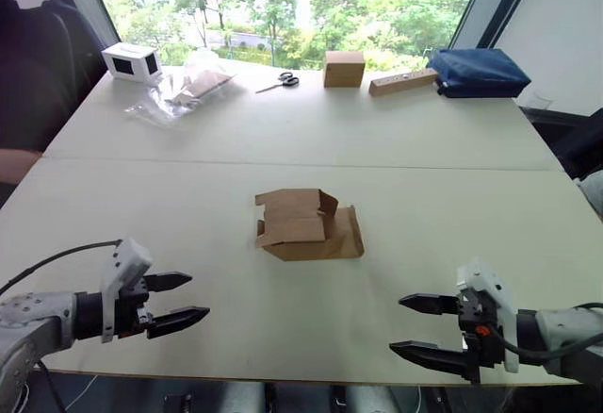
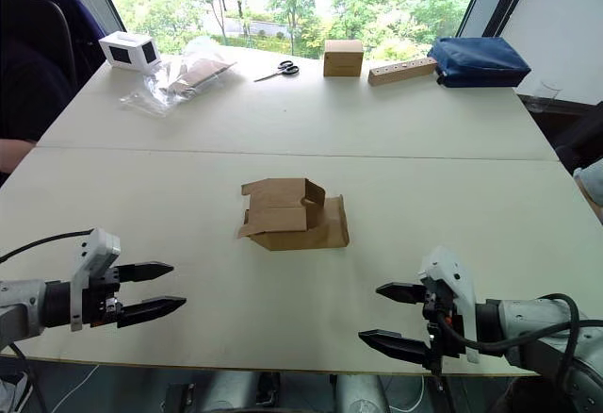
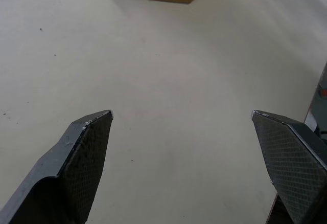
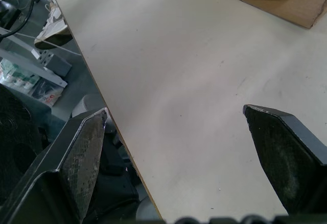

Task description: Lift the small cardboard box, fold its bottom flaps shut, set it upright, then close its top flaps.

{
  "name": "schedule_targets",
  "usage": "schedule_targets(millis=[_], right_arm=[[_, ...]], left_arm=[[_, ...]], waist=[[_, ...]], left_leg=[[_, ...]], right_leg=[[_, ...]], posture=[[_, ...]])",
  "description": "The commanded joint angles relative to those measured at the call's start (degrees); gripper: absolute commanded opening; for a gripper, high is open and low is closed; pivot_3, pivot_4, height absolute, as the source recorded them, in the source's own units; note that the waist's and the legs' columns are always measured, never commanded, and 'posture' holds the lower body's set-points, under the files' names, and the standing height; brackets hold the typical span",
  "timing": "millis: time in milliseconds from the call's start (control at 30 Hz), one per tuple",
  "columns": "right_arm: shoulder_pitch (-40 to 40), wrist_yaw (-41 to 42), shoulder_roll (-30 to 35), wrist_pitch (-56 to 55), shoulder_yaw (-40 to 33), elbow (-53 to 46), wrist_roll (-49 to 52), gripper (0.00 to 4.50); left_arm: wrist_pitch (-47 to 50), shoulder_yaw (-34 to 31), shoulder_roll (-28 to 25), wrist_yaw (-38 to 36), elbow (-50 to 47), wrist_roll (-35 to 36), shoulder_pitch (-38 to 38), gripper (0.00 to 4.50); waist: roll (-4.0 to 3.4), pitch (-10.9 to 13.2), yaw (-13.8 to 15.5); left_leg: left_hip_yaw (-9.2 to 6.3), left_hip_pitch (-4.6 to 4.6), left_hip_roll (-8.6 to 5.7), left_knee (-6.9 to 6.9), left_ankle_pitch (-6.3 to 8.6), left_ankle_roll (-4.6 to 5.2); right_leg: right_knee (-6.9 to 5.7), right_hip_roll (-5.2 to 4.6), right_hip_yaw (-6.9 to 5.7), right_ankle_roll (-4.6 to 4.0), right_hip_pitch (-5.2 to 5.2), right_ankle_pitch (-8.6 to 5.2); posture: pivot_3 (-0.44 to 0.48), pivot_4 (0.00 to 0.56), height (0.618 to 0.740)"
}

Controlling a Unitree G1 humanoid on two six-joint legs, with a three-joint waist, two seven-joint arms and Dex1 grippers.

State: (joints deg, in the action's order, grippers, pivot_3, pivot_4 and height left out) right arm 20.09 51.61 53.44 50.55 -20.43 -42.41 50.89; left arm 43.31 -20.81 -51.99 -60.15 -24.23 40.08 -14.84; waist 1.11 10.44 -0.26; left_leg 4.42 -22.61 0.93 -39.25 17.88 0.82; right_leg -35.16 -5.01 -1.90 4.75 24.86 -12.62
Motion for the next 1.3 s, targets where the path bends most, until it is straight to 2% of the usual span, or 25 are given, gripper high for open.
schedule_targets(millis=[33,300,500,633,833,933,1100,1300], right_arm=[[-0.66,-0.47,-0.27,-0.89,-0.06,-0.89,0.54,4.50],[-1.82,-4.54,-0.40,-0.83,1.18,-1.08,-1.96,4.50],[-4.10,-6.18,-1.11,0.53,0.95,-0.02,0.66,4.50],[-5.67,-10.66,-1.95,1.95,1.20,-0.34,0.52,4.50],[-8.84,-13.80,-1.25,4.38,1.88,0.52,1.00,4.50],[-9.52,-12.80,-1.13,3.95,1.04,0.72,1.40,4.50],[-10.01,-11.92,-1.56,0.98,-1.67,0.62,0.41,4.50],[-17.45,-15.52,-2.21,2.03,-4.05,-0.14,7.95,4.50]], left_arm=[[0.24,0.68,-0.76,-0.42,0.18,0.64,1.28,4.46],[0.62,0.82,-0.77,0.01,1.04,1.01,2.65,4.46],[2.01,0.48,-0.92,0.08,1.34,2.40,4.15,4.46],[3.72,1.18,-1.38,6.52,-0.39,-0.86,6.78,4.46],[2.27,1.77,-1.20,7.27,1.38,-2.20,9.76,4.46],[3.49,2.36,-1.21,8.97,4.00,-3.06,12.60,4.46],[10.66,2.83,-3.01,3.46,9.92,3.53,19.28,4.46],[24.91,3.26,1.72,4.41,17.53,15.68,35.08,4.46]], waist=[[0.00,0.00,0.00],[0.00,0.00,0.07],[0.00,0.00,0.65],[0.01,-0.01,1.06],[0.02,-0.02,0.98],[0.02,-0.02,0.99],[0.02,-0.02,0.98],[0.06,-0.02,0.97]], left_leg=[[0.00,0.01,0.00,0.00,0.00,0.00],[0.00,0.09,0.00,0.00,0.00,0.00],[0.02,0.11,0.00,0.00,0.00,0.00],[0.02,0.12,0.00,0.00,0.00,0.00],[0.02,0.13,-0.01,0.00,0.00,0.00],[0.02,0.15,-0.01,0.00,0.00,0.00],[0.02,0.15,-0.01,0.00,0.00,0.01],[-0.01,0.24,-0.02,-0.06,-0.01,0.01]], right_leg=[[0.00,0.00,0.00,0.00,-0.01,0.00],[0.00,-0.02,0.01,0.00,-0.09,0.00],[0.00,-0.01,0.02,-0.01,-0.09,0.00],[0.00,-0.02,0.03,-0.01,-0.12,0.00],[0.00,-0.01,0.02,-0.01,-0.13,0.00],[-0.01,-0.01,0.02,-0.01,-0.15,0.00],[-0.01,0.03,0.02,0.01,-0.17,0.01],[-0.07,0.05,0.01,0.06,-0.29,0.03]], posture=[[0.000,0.150,0.740],[0.000,0.150,0.740],[0.000,0.150,0.740],[0.000,0.150,0.740],[0.000,0.150,0.740],[0.000,0.150,0.740],[0.000,0.150,0.740],[0.000,0.150,0.740]])
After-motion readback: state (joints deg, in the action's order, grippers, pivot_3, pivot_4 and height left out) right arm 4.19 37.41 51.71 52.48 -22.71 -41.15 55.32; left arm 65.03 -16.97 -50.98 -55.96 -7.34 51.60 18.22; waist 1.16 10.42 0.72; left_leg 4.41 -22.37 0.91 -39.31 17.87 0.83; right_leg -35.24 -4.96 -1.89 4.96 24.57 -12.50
